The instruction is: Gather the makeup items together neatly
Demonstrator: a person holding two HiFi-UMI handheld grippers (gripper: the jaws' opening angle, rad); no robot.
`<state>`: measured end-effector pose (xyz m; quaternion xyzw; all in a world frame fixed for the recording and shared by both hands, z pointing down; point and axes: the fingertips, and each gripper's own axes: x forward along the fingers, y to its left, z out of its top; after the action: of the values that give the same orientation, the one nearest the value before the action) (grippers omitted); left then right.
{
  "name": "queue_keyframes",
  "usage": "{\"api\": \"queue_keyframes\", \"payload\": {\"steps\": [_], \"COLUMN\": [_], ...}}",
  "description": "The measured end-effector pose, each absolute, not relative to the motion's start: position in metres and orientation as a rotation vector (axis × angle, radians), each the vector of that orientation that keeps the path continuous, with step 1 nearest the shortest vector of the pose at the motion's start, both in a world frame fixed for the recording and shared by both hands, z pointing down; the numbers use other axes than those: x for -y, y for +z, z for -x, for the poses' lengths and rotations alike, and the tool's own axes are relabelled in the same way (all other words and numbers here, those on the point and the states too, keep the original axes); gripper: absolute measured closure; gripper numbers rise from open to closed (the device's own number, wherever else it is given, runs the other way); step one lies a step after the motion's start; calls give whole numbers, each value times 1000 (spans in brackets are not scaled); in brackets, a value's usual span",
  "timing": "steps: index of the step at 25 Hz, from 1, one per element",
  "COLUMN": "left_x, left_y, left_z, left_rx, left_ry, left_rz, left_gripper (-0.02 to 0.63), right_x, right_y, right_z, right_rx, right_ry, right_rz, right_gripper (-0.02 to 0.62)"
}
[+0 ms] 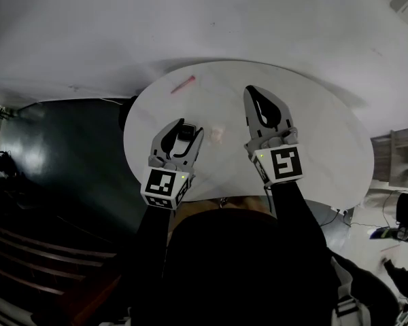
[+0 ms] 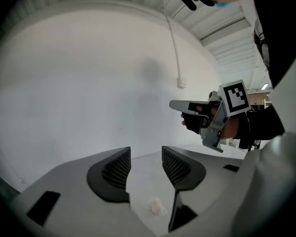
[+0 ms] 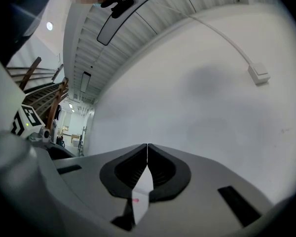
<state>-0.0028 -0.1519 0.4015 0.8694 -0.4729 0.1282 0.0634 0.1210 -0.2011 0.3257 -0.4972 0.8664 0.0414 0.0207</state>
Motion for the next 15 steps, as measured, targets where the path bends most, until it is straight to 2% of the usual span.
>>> {"api": "queue_keyframes", "payload": {"steps": [6,15], "left_x": [149,166], "left_y": [369,371], "left_z": [5,34], "left_rx": [1432,1419], "left_ry": [353,370], "left_rz": [-2749,-2761], "left_gripper": [394,394], "right_x": [203,210], "right_y": [316,324], "right_z": [-103,-79], "right_rx": [-2689,-2682], "right_ry": [139,99], "right_rz": [1530,1593], "right_gripper": [568,568]}}
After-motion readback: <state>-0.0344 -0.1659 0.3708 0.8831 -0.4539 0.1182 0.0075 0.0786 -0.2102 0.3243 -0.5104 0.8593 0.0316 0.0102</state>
